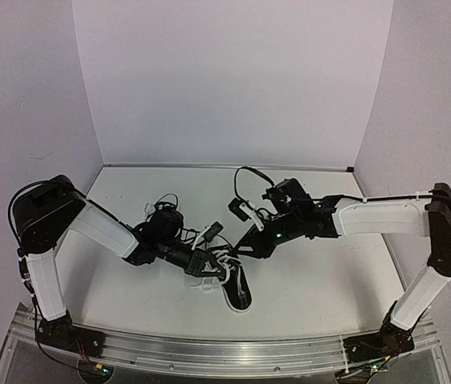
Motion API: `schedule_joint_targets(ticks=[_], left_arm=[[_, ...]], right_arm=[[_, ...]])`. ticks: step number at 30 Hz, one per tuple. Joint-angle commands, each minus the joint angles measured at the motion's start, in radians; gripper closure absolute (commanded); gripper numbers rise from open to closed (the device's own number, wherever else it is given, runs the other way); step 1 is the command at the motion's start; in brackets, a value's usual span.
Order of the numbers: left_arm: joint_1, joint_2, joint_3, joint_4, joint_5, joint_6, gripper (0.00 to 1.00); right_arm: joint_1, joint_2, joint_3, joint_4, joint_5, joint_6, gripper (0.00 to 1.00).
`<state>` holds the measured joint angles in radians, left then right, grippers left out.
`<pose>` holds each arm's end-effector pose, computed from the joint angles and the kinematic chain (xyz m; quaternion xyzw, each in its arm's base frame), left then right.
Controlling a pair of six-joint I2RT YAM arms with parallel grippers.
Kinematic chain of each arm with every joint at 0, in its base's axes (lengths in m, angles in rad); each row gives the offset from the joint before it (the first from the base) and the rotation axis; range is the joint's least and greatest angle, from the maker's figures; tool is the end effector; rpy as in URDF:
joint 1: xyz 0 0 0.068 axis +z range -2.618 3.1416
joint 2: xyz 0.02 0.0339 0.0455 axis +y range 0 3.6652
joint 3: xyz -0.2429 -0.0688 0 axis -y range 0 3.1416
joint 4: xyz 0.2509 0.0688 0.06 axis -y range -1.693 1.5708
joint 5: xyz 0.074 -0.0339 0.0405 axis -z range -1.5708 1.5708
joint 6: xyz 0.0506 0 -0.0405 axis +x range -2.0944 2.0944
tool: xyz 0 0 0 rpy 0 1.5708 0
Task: Tie the shoes
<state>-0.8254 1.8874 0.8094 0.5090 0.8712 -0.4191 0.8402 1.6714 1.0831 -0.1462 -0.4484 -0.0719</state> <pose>0.2137 -0.2886 0.0942 0.3589 0.7380 -0.5545 0.1380 0.2340 0.2941 0.1857 -0.4734 0.7602 0.3367 0.2909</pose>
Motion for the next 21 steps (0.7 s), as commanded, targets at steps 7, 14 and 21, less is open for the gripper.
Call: schedule_joint_targets(ticks=[7, 14, 21], left_arm=[[0.011, 0.014, 0.013, 0.060, 0.045, 0.006, 1.00], [0.012, 0.014, 0.017, 0.054, 0.080, 0.008, 1.00], [0.020, 0.023, 0.029, 0.045, 0.113, 0.013, 1.00]], right_arm=[[0.006, 0.013, -0.064, 0.049, -0.020, 0.020, 0.73], [0.015, 0.002, -0.075, 0.078, 0.016, -0.055, 0.68], [0.072, -0.049, -0.113, 0.128, 0.132, -0.136, 0.67]])
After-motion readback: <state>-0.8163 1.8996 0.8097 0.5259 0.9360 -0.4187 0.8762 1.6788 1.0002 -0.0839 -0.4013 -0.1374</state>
